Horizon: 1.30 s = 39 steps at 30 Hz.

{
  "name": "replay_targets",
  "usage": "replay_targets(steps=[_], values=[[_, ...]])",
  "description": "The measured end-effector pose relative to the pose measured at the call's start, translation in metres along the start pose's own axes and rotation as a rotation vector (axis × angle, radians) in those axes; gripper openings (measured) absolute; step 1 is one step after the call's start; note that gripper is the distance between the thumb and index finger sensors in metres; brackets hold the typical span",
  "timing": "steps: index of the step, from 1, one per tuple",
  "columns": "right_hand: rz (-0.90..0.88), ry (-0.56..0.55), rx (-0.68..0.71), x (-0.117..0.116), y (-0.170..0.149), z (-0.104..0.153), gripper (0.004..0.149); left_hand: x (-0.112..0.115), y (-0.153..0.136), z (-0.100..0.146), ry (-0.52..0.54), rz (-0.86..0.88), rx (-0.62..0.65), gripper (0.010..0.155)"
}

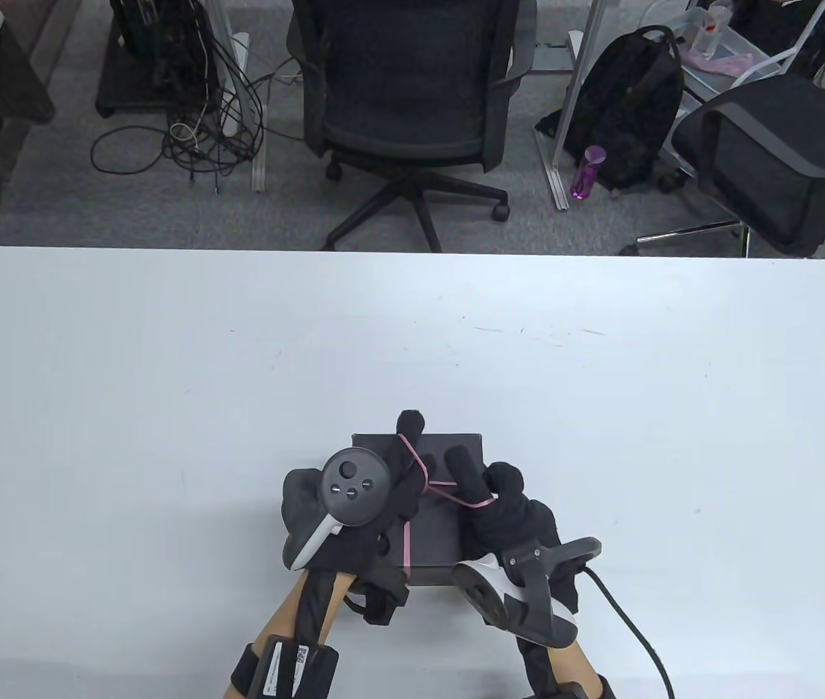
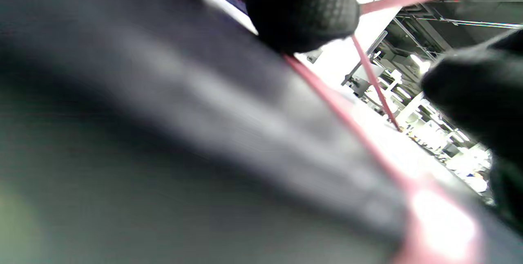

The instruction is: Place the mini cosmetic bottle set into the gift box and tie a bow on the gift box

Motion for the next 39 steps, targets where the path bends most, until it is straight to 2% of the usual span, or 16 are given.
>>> replay_targets(steps=[2, 6, 8, 12, 18, 23, 29, 31, 34, 35, 37, 39], values=[[-0.078, -0.006, 0.025, 0.006, 0.006, -0.002, 0.065, 0.001, 0.001, 0.001, 0.016, -0.029, 0.017, 0.060], [-0.116, 0.080, 0.051, 0.013, 0.014, -0.007, 0.063, 0.003, 0.004, 0.005, 0.038, -0.072, 0.039, 0.063], [-0.119, 0.151, 0.018, 0.013, 0.014, -0.012, 0.061, 0.005, 0.006, 0.007, 0.063, -0.104, 0.059, 0.064], [-0.279, 0.269, -0.074, 0.001, 0.005, -0.021, 0.053, 0.005, 0.008, 0.012, 0.104, -0.132, 0.098, 0.066], [-0.349, 0.247, -0.107, -0.004, -0.004, -0.026, 0.055, 0.006, 0.008, 0.014, 0.109, -0.123, 0.135, 0.067], [-0.425, 0.221, -0.131, -0.004, -0.007, -0.027, 0.049, 0.006, 0.010, 0.015, 0.108, -0.133, 0.153, 0.069], [-0.326, 0.135, -0.160, 0.004, -0.004, -0.025, 0.040, 0.010, 0.015, 0.020, 0.151, -0.207, 0.194, 0.067], [-0.332, 0.143, -0.180, 0.003, -0.007, -0.025, 0.038, 0.010, 0.017, 0.023, 0.164, -0.216, 0.223, 0.064], [-0.378, 0.213, -0.199, -0.010, -0.015, -0.025, 0.038, 0.013, 0.019, 0.029, 0.198, -0.260, 0.253, 0.061], [-0.407, 0.234, -0.204, -0.013, -0.018, -0.025, 0.038, 0.013, 0.020, 0.031, 0.209, -0.277, 0.263, 0.061], [-0.525, 0.351, -0.203, -0.027, -0.023, -0.023, 0.039, 0.013, 0.019, 0.034, 0.229, -0.264, 0.295, 0.061], [-0.591, 0.354, -0.190, -0.031, -0.025, -0.024, 0.039, 0.013, 0.019, 0.035, 0.232, -0.250, 0.311, 0.061]])
Point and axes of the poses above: the tracker on the back of each hand, its own y axis roughly to the thumb side, its own z axis roughly from the fingertips to the wrist, x = y × z, the point moved 5 cm from there along -z, roughly from the wrist to the fingertips, and after that the axes turned 7 degrees about z, right-handed, at the moved point
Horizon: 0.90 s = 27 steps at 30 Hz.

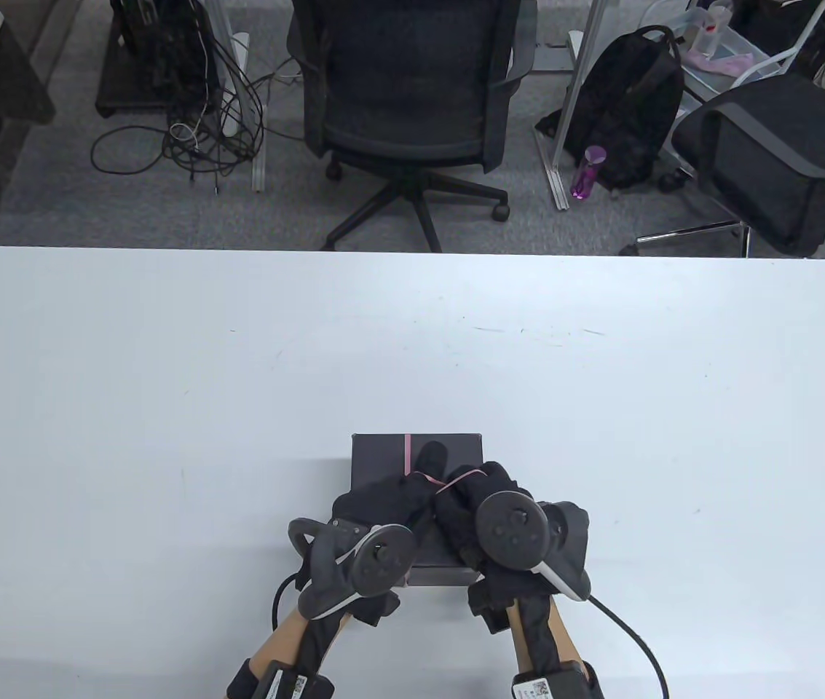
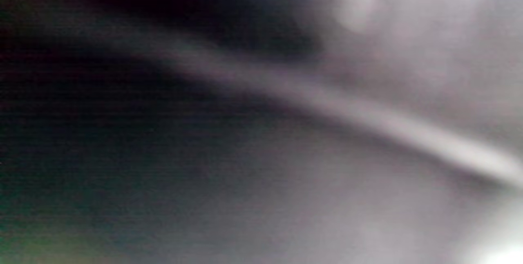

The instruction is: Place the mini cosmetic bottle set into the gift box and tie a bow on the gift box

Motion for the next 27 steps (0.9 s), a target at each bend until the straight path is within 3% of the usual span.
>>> replay_targets(steps=[6, 20, 24, 27], values=[[-0.029, 0.043, 0.043, -0.0044, -0.0019, -0.0037, 0.037, -0.0027, 0.0022, 0.0047, 0.045, 0.051, 0.063, 0.060], [-0.070, 0.096, 0.174, -0.0093, -0.0029, -0.0033, 0.037, -0.0021, 0.0066, 0.0018, -0.049, 0.202, 0.331, 0.050], [-0.062, 0.097, 0.176, -0.0097, -0.0031, -0.0039, 0.037, 0.0010, 0.0065, 0.0003, -0.067, 0.197, 0.314, 0.050], [-0.051, 0.072, 0.171, -0.0086, -0.0035, -0.0020, 0.036, -0.0007, 0.0073, 0.0033, -0.013, 0.129, 0.281, 0.051]])
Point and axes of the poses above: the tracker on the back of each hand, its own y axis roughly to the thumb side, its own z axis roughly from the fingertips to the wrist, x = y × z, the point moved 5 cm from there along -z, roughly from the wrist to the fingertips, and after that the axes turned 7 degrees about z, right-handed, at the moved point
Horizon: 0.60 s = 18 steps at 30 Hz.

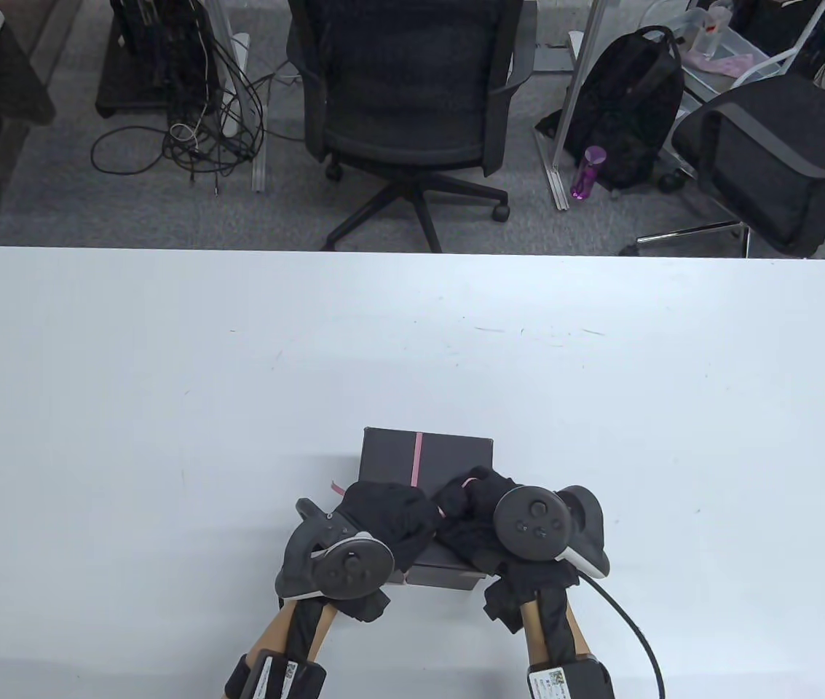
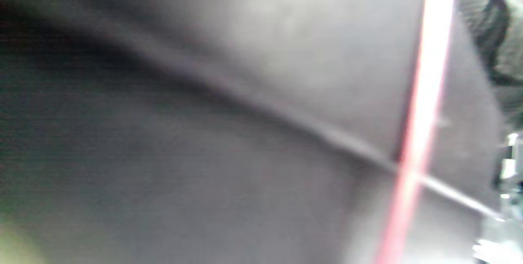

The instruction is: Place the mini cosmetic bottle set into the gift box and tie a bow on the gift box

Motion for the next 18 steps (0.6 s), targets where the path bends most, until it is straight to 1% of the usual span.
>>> replay_targets(steps=[1, 3, 6, 9, 14, 16, 18], values=[[0.010, -0.008, -0.006, 0.001, 0.000, 0.001, 0.036, -0.001, 0.002, 0.002, 0.027, -0.057, -0.009, 0.051], [0.029, -0.014, -0.007, 0.001, 0.001, 0.002, 0.036, -0.003, 0.002, 0.003, 0.056, -0.118, -0.031, 0.052], [0.063, -0.029, -0.003, 0.003, 0.004, 0.004, 0.036, -0.005, 0.001, 0.005, 0.084, -0.143, -0.071, 0.050], [0.085, -0.058, 0.006, 0.005, 0.005, 0.007, 0.036, -0.005, 0.000, 0.004, 0.080, -0.152, -0.088, 0.045], [0.052, -0.098, 0.003, 0.008, 0.004, 0.010, 0.036, -0.004, -0.005, 0.003, 0.072, -0.114, -0.130, 0.041], [0.056, -0.107, 0.011, 0.009, 0.005, 0.011, 0.036, -0.003, -0.006, 0.002, 0.047, -0.118, -0.139, 0.040], [0.047, -0.106, 0.023, 0.009, 0.008, 0.012, 0.036, -0.002, -0.008, 0.002, 0.002, -0.081, -0.143, 0.040]])
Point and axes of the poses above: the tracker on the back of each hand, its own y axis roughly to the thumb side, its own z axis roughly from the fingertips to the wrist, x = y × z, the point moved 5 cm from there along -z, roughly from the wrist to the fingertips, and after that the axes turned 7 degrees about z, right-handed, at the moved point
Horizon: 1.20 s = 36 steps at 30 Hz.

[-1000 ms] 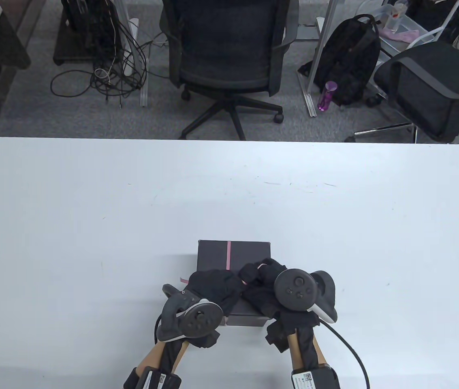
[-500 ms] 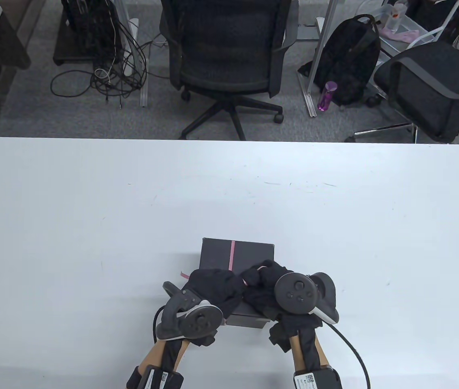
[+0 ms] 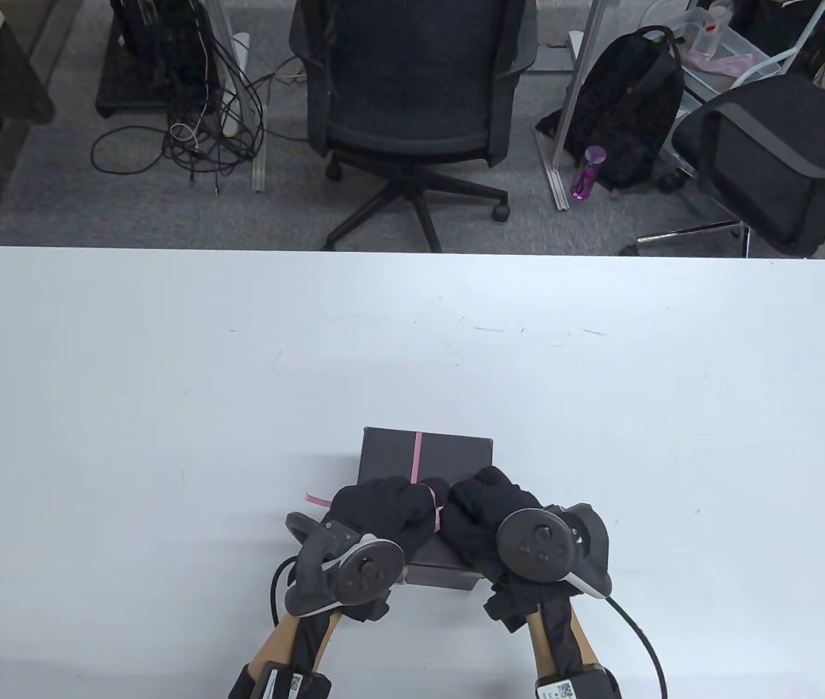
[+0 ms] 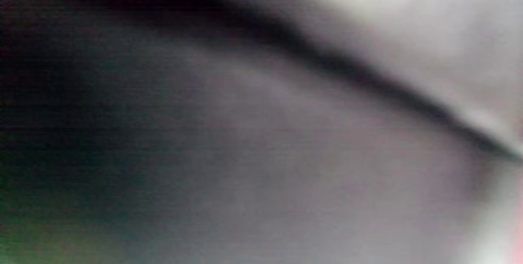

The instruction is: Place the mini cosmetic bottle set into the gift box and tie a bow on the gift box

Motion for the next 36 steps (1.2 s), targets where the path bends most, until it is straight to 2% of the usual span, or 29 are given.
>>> replay_targets(steps=[4, 8, 22, 24, 27, 33, 36], values=[[0.030, 0.004, 0.019, 0.003, 0.011, 0.001, 0.036, -0.002, -0.005, 0.000, -0.082, 0.084, -0.015, 0.040], [0.044, -0.002, 0.030, 0.004, 0.017, 0.001, 0.036, -0.004, -0.010, 0.000, -0.112, 0.147, -0.019, 0.040], [0.084, -0.002, 0.062, 0.003, 0.026, 0.003, 0.036, -0.002, -0.008, 0.001, -0.236, 0.155, -0.007, 0.038], [0.096, -0.009, 0.058, 0.004, 0.026, 0.003, 0.036, -0.005, -0.010, 0.003, -0.240, 0.203, 0.010, 0.036], [0.100, -0.019, 0.059, 0.003, 0.023, 0.004, 0.036, -0.007, -0.019, 0.005, -0.211, 0.348, -0.032, 0.034], [0.110, -0.065, 0.042, 0.012, 0.021, 0.007, 0.037, -0.016, -0.026, 0.008, -0.182, 0.400, -0.070, 0.035], [0.140, -0.100, 0.025, 0.022, 0.024, 0.010, 0.038, -0.027, -0.030, 0.011, -0.145, 0.333, -0.100, 0.036]])
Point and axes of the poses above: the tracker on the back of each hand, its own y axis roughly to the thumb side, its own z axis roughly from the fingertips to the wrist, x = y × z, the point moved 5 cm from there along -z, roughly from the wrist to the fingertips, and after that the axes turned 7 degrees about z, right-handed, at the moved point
